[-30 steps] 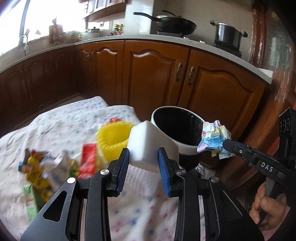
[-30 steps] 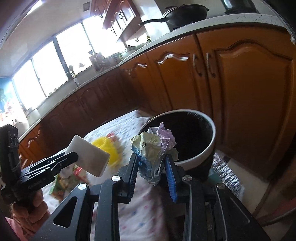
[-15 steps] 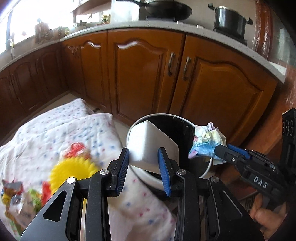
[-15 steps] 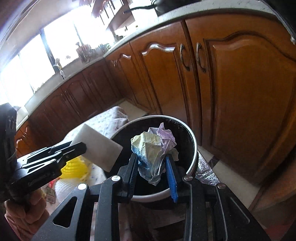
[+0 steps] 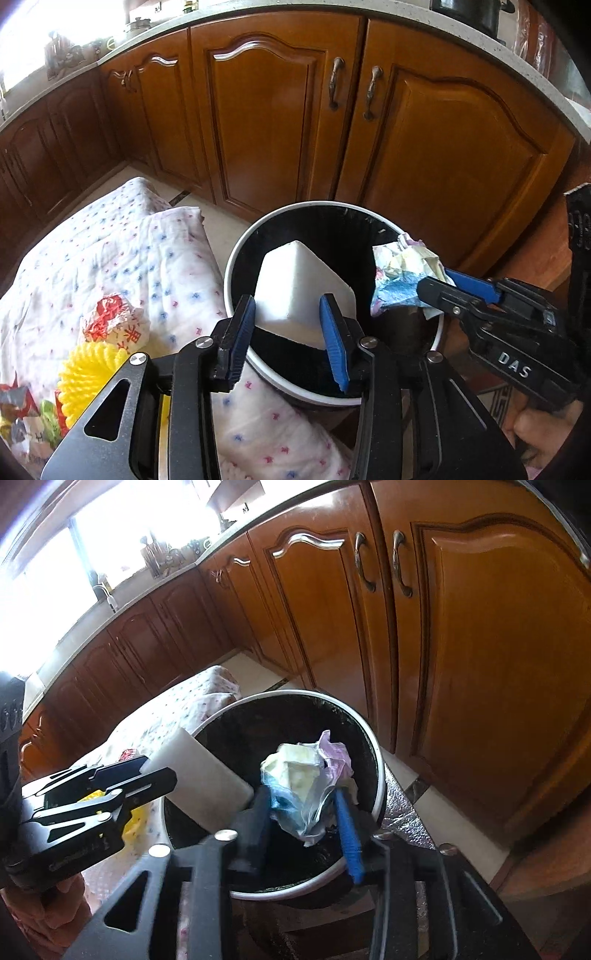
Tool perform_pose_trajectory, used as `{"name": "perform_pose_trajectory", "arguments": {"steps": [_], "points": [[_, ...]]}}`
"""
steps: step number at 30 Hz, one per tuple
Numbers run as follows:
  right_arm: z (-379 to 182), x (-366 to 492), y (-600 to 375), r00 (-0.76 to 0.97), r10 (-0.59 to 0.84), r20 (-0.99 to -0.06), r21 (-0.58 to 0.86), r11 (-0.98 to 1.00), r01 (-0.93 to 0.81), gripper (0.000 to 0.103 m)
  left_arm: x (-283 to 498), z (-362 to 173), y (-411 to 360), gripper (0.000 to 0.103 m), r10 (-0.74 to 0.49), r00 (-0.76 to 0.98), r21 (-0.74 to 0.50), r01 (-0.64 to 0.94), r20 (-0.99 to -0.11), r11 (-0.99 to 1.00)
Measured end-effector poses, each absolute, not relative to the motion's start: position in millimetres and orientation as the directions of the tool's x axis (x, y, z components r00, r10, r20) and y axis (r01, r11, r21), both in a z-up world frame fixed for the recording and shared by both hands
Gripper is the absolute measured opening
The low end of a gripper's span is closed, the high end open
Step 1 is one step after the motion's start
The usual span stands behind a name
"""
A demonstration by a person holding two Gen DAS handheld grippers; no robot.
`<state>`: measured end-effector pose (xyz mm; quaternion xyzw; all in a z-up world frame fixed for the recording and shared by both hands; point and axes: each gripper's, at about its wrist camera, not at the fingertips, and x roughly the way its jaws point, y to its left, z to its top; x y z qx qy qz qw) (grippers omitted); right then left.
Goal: Collect trash
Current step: 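Carry both items over the bin and open both tools to drop them, then grasp the white foam net with the right tool while the left tool grasps the yellow foam net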
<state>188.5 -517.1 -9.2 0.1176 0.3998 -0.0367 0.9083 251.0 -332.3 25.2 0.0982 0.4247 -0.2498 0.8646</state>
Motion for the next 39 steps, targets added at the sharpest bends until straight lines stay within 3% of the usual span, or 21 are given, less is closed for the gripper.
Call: {"name": "perform_pose_trajectory", "arguments": {"steps": [2,3,5,9,12,18,25,39], "points": [[-8,189,-520,0.685,0.035,-0.728,0.2,0.966,0.164,0.056,251,26,-333,0.045,-0.354,0.509,-0.049,0.519,-0.784,0.854],[-7,187,-520,0.691,0.039,-0.722,0.208,0.964,0.163,0.063,250,28,-331,0.057,-0.359,0.509,-0.055,0.517,-0.783,0.854],[-3,182,-520,0.706,0.039,-0.707,0.216,0.963,0.163,0.063,250,31,-328,0.068,-0.371,0.511,-0.071,0.513,-0.775,0.855],[4,167,-516,0.739,0.055,-0.672,0.253,0.954,0.159,0.064,238,40,-311,0.068,-0.392,0.522,-0.094,0.506,-0.757,0.857],[6,152,-507,0.764,0.071,-0.642,0.282,0.948,0.149,0.075,226,49,-294,0.069,-0.407,0.554,-0.107,0.494,-0.726,0.863],[-1,122,-477,0.796,0.127,-0.592,0.357,0.927,0.118,0.085,194,52,-247,0.071,-0.401,0.624,-0.112,0.45,-0.67,0.886],[-10,104,-436,0.797,0.178,-0.578,0.381,0.922,0.07,0.085,169,51,-187,0.075,-0.379,0.67,-0.15,0.375,-0.639,0.915],[-24,103,-386,0.772,0.244,-0.588,0.393,0.919,0.009,0.085,165,32,-134,0.075,-0.361,0.646,-0.203,0.308,-0.673,0.93]]}}
